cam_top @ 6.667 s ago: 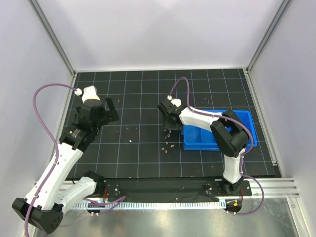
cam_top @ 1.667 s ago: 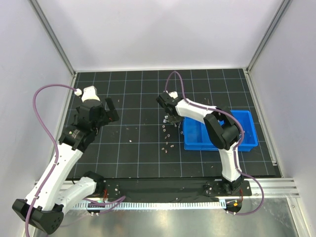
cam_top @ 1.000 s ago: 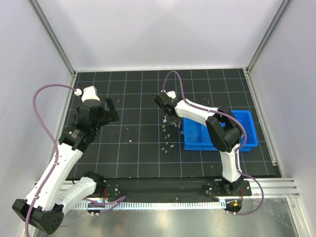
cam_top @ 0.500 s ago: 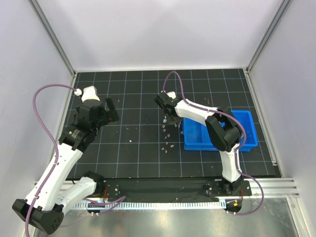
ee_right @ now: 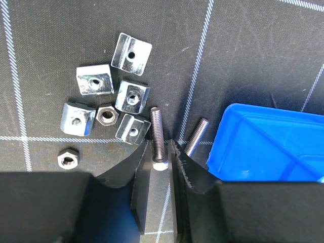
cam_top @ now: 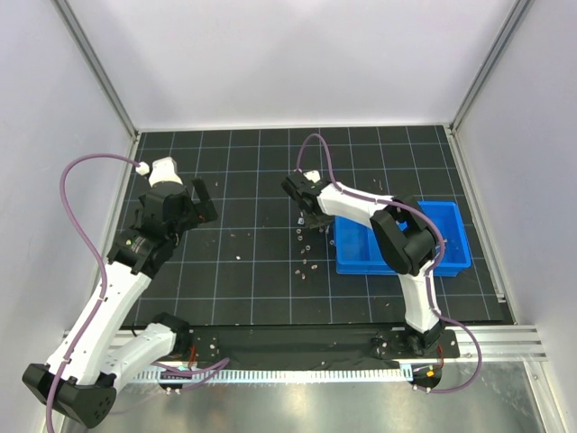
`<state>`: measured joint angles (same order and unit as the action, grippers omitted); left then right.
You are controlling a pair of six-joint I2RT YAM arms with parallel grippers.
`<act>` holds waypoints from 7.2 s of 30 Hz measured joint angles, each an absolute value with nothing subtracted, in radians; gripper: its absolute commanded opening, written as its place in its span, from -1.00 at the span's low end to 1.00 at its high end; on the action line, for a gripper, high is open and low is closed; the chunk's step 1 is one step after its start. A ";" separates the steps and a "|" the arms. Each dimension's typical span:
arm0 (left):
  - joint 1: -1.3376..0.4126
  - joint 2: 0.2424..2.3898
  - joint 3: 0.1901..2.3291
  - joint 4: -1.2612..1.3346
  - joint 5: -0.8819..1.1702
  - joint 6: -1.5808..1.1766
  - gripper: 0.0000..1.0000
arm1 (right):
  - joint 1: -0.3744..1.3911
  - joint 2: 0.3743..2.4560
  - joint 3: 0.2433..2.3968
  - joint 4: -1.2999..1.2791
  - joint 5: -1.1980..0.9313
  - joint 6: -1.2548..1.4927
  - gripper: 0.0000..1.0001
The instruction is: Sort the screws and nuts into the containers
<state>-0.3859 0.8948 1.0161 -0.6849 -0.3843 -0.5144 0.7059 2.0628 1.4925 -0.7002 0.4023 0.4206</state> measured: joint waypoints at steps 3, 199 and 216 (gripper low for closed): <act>-0.386 0.895 1.016 -0.685 -0.384 -0.514 0.99 | 0.705 2.063 1.493 -0.699 0.402 0.418 -0.30; -0.386 0.907 0.997 -0.653 -0.305 -0.512 0.99 | 0.182 1.155 1.155 -0.558 0.260 0.459 0.66; -0.386 0.919 0.994 -0.640 -0.231 -0.488 1.00 | 0.655 1.955 1.502 -0.533 0.327 0.483 0.50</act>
